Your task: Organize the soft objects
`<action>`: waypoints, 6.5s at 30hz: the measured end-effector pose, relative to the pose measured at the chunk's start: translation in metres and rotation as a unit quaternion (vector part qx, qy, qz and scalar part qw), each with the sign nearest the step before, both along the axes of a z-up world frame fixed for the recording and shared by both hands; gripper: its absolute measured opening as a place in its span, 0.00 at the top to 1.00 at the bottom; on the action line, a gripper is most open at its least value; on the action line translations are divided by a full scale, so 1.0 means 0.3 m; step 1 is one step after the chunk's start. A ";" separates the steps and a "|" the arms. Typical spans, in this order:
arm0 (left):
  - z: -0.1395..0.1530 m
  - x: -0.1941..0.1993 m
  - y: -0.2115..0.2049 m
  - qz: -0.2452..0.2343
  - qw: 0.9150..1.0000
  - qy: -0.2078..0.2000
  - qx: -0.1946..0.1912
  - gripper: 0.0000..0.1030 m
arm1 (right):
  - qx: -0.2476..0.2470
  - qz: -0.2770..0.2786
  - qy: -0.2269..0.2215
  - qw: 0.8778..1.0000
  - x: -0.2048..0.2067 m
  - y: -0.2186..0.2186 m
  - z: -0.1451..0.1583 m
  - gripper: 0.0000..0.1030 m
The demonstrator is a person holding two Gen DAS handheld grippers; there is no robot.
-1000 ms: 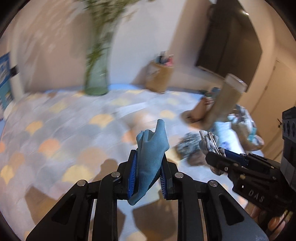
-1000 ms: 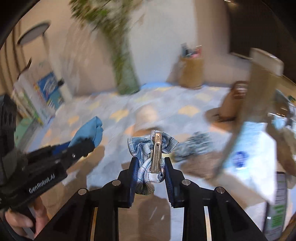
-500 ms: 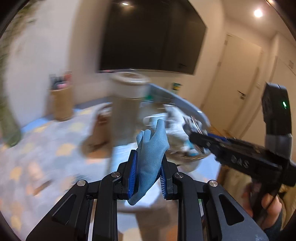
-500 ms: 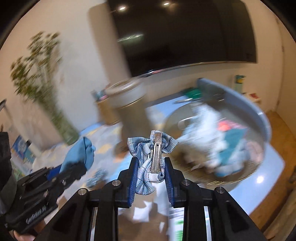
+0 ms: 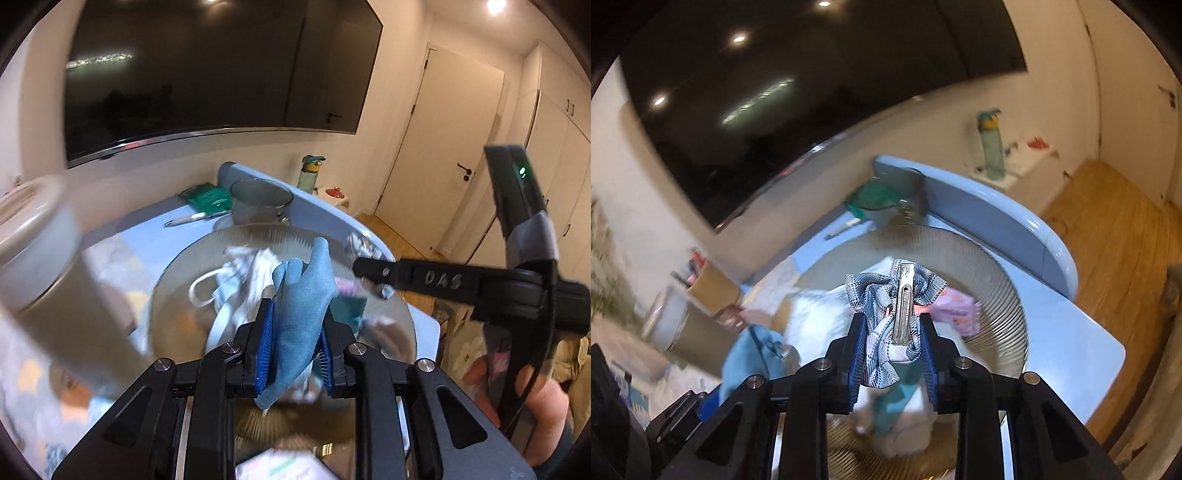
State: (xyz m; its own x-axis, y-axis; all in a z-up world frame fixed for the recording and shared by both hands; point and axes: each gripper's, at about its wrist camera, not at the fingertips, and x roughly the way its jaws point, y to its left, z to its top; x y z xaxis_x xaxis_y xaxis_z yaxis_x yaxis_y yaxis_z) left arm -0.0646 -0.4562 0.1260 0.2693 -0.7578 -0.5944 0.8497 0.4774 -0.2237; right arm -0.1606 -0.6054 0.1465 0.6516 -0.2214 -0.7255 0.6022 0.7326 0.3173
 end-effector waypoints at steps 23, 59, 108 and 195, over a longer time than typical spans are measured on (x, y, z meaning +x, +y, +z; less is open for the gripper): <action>0.094 -0.091 0.264 -0.034 0.999 0.001 -0.029 0.15 | 0.023 0.006 0.003 1.000 -0.119 0.063 0.075 0.42; -0.251 0.300 1.469 0.299 0.938 0.160 0.075 0.20 | -0.052 0.345 0.093 0.933 0.349 1.183 -0.120 0.26; -0.347 0.238 1.318 0.328 0.940 0.058 0.067 0.64 | -0.016 0.350 0.084 0.933 0.344 1.263 -0.407 0.40; 0.266 -0.080 0.451 0.072 0.995 -0.053 -0.040 0.18 | -0.099 0.076 0.027 0.992 -0.072 0.211 0.252 0.23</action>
State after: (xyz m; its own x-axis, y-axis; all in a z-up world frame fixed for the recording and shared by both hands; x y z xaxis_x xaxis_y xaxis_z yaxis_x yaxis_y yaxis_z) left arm -0.0886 -0.3210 0.2058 0.4356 -0.7508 -0.4966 0.7951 0.5795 -0.1787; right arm -0.1823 -0.5421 0.2222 0.6500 -0.2655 -0.7121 0.4927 0.8606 0.1289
